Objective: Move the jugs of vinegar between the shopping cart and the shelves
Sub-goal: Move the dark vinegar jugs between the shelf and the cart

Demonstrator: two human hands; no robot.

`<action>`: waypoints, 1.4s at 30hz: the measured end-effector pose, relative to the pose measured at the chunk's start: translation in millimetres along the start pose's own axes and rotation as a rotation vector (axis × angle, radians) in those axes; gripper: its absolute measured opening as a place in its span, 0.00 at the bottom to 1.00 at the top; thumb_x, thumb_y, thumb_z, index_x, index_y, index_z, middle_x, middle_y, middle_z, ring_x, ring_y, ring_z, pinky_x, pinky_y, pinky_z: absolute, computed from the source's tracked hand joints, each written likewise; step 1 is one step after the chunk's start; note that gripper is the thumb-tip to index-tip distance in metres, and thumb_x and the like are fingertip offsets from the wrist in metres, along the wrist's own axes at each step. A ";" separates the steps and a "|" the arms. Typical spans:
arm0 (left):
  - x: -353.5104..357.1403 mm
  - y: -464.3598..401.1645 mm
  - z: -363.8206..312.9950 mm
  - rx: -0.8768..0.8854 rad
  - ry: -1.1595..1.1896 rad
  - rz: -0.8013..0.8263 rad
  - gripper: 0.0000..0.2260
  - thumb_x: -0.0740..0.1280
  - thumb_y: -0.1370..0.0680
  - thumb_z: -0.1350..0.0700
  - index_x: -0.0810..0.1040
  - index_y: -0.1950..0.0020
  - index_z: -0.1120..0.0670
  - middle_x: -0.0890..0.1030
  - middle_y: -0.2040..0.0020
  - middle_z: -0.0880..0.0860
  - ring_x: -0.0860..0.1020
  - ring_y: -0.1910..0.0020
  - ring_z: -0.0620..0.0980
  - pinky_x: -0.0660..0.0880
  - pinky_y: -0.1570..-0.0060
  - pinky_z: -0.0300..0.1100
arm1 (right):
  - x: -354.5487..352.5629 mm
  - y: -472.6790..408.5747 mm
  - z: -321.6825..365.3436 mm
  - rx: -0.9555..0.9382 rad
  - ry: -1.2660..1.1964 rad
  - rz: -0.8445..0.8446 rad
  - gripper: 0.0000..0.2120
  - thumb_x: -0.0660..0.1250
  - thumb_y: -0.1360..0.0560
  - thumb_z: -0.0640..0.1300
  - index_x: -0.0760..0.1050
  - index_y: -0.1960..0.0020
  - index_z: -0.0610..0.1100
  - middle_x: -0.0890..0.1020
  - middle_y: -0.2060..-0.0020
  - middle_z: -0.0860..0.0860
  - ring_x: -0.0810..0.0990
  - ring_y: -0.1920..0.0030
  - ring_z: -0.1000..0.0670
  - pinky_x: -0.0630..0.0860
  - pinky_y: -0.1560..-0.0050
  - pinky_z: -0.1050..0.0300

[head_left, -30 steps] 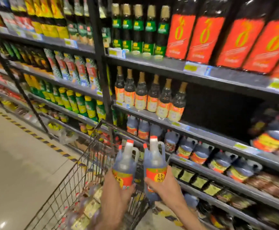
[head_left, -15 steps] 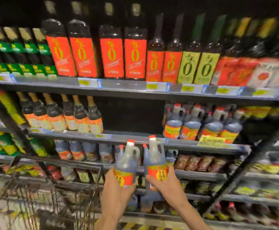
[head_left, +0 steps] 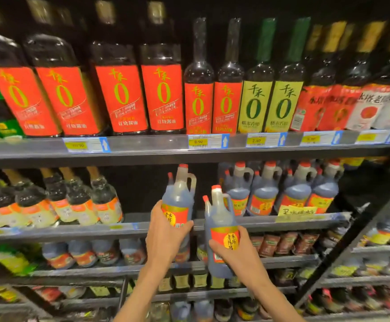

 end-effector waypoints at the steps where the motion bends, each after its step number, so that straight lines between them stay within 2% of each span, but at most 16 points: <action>1: 1.4 -13.9 -1.2 0.009 0.000 -0.005 0.38 0.79 0.37 0.39 0.65 0.33 0.43 0.76 0.38 0.45 0.79 0.44 0.47 0.80 0.47 0.54 | 3.0 -5.7 4.3 0.005 -0.012 -0.009 0.34 0.79 0.31 0.60 0.66 0.32 0.55 0.82 0.48 0.56 0.83 0.50 0.57 0.78 0.54 0.60; 5: 12.4 -68.8 -7.7 0.023 -0.025 0.003 0.34 0.81 0.35 0.45 0.66 0.39 0.53 0.77 0.46 0.52 0.80 0.49 0.54 0.81 0.51 0.55 | 14.5 -26.1 17.2 -0.024 -0.039 -0.055 0.33 0.78 0.31 0.61 0.68 0.32 0.57 0.83 0.50 0.59 0.83 0.55 0.62 0.78 0.55 0.62; 8: 32.4 -102.0 -8.8 0.037 -0.008 0.061 0.38 0.82 0.34 0.49 0.68 0.33 0.62 0.82 0.47 0.60 0.82 0.47 0.61 0.81 0.49 0.55 | 17.7 -35.5 20.7 -0.043 -0.047 -0.095 0.30 0.79 0.31 0.60 0.69 0.34 0.58 0.83 0.51 0.59 0.83 0.56 0.64 0.77 0.57 0.64; 9: 39.7 -110.0 -8.7 0.040 0.010 0.089 0.40 0.82 0.35 0.49 0.67 0.31 0.62 0.81 0.44 0.62 0.82 0.45 0.61 0.80 0.46 0.55 | 18.5 -37.1 21.1 -0.040 -0.050 -0.102 0.31 0.79 0.31 0.60 0.69 0.34 0.59 0.83 0.51 0.59 0.83 0.56 0.64 0.78 0.57 0.64; 11: 53.0 -125.7 -9.2 0.060 0.086 0.103 0.44 0.83 0.39 0.45 0.67 0.30 0.55 0.79 0.39 0.58 0.80 0.41 0.56 0.79 0.41 0.55 | 18.8 -40.1 18.5 -0.031 -0.068 -0.113 0.33 0.79 0.32 0.60 0.68 0.32 0.58 0.83 0.51 0.59 0.83 0.55 0.63 0.80 0.54 0.60; 14: 83.9 -152.0 3.1 0.071 0.126 0.102 0.47 0.82 0.46 0.40 0.64 0.33 0.48 0.75 0.37 0.53 0.79 0.39 0.52 0.80 0.42 0.55 | 15.7 -42.5 12.0 -0.014 -0.068 -0.121 0.38 0.79 0.33 0.62 0.65 0.29 0.60 0.82 0.47 0.60 0.83 0.52 0.61 0.82 0.48 0.54; 18: 112.5 -155.6 -6.1 0.083 0.093 0.101 0.52 0.86 0.44 0.49 0.63 0.28 0.60 0.67 0.33 0.60 0.73 0.34 0.62 0.75 0.35 0.58 | 10.0 -43.3 5.8 0.010 -0.069 -0.121 0.38 0.79 0.32 0.62 0.62 0.30 0.62 0.80 0.44 0.60 0.83 0.49 0.59 0.83 0.48 0.53; 20: 122.8 -153.1 -8.8 0.058 0.110 0.117 0.52 0.86 0.42 0.51 0.62 0.27 0.61 0.66 0.32 0.61 0.73 0.34 0.63 0.75 0.36 0.57 | 8.3 -44.4 2.5 0.031 -0.098 -0.126 0.38 0.79 0.33 0.61 0.62 0.30 0.64 0.79 0.43 0.60 0.83 0.48 0.58 0.83 0.48 0.53; 22: 128.1 -150.8 -9.5 0.099 0.175 0.176 0.48 0.85 0.40 0.50 0.62 0.27 0.49 0.70 0.32 0.55 0.76 0.35 0.56 0.78 0.39 0.51 | 6.6 -46.1 -2.5 0.052 -0.128 -0.139 0.40 0.80 0.35 0.63 0.63 0.30 0.65 0.80 0.43 0.60 0.83 0.48 0.57 0.83 0.48 0.52; 24: 128.7 -150.3 -4.8 0.160 0.232 0.263 0.40 0.84 0.37 0.51 0.64 0.35 0.30 0.76 0.37 0.46 0.79 0.39 0.42 0.78 0.42 0.40 | 5.2 -47.3 -6.0 0.039 -0.156 -0.157 0.42 0.81 0.38 0.64 0.64 0.31 0.65 0.81 0.46 0.60 0.84 0.48 0.55 0.83 0.48 0.49; 25: 128.8 -150.5 -0.4 0.180 0.222 0.321 0.39 0.83 0.35 0.52 0.64 0.36 0.28 0.77 0.38 0.43 0.79 0.40 0.37 0.77 0.41 0.38 | 4.3 -48.1 -8.8 0.033 -0.159 -0.166 0.42 0.82 0.40 0.65 0.65 0.31 0.65 0.82 0.46 0.60 0.84 0.48 0.55 0.83 0.48 0.48; 26: 128.3 -151.7 4.0 0.194 0.205 0.364 0.38 0.83 0.34 0.53 0.65 0.35 0.31 0.77 0.37 0.42 0.78 0.40 0.36 0.76 0.38 0.38 | 4.2 -48.3 -11.2 0.033 -0.166 -0.170 0.42 0.82 0.40 0.64 0.66 0.31 0.64 0.82 0.47 0.60 0.84 0.49 0.54 0.83 0.48 0.48; 29: 123.3 -156.2 13.7 0.187 0.162 0.404 0.41 0.83 0.36 0.46 0.66 0.28 0.43 0.75 0.32 0.48 0.77 0.35 0.44 0.75 0.33 0.49 | 6.4 -48.3 -18.1 0.045 -0.215 -0.159 0.41 0.83 0.37 0.59 0.66 0.31 0.63 0.82 0.45 0.57 0.84 0.48 0.54 0.83 0.48 0.48; 33: 125.8 -156.1 12.3 0.179 0.139 0.414 0.44 0.81 0.39 0.40 0.65 0.28 0.44 0.74 0.31 0.50 0.77 0.35 0.48 0.77 0.35 0.51 | 8.1 -47.4 -21.5 0.068 -0.218 -0.161 0.41 0.84 0.36 0.53 0.65 0.30 0.62 0.81 0.44 0.55 0.84 0.49 0.52 0.85 0.51 0.47; 38: 132.0 -161.3 4.3 0.172 0.127 0.397 0.40 0.82 0.33 0.53 0.64 0.26 0.51 0.74 0.32 0.52 0.75 0.35 0.50 0.74 0.37 0.44 | 13.9 -43.7 -20.5 0.055 -0.210 -0.161 0.41 0.83 0.33 0.48 0.63 0.30 0.60 0.80 0.43 0.55 0.83 0.49 0.53 0.84 0.54 0.53; 42: 134.6 -164.1 10.8 0.154 0.109 0.406 0.37 0.81 0.31 0.54 0.65 0.28 0.50 0.75 0.32 0.52 0.76 0.34 0.52 0.75 0.34 0.48 | 15.7 -40.7 -18.5 0.037 -0.203 -0.202 0.39 0.83 0.34 0.47 0.64 0.32 0.60 0.80 0.45 0.56 0.83 0.51 0.56 0.83 0.53 0.54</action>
Point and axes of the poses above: each hand's wrist, its own y-axis away from the middle knuckle, its own x-axis out of the palm, z = x × y, the point moved 6 cm from there along -y, towards the middle knuckle
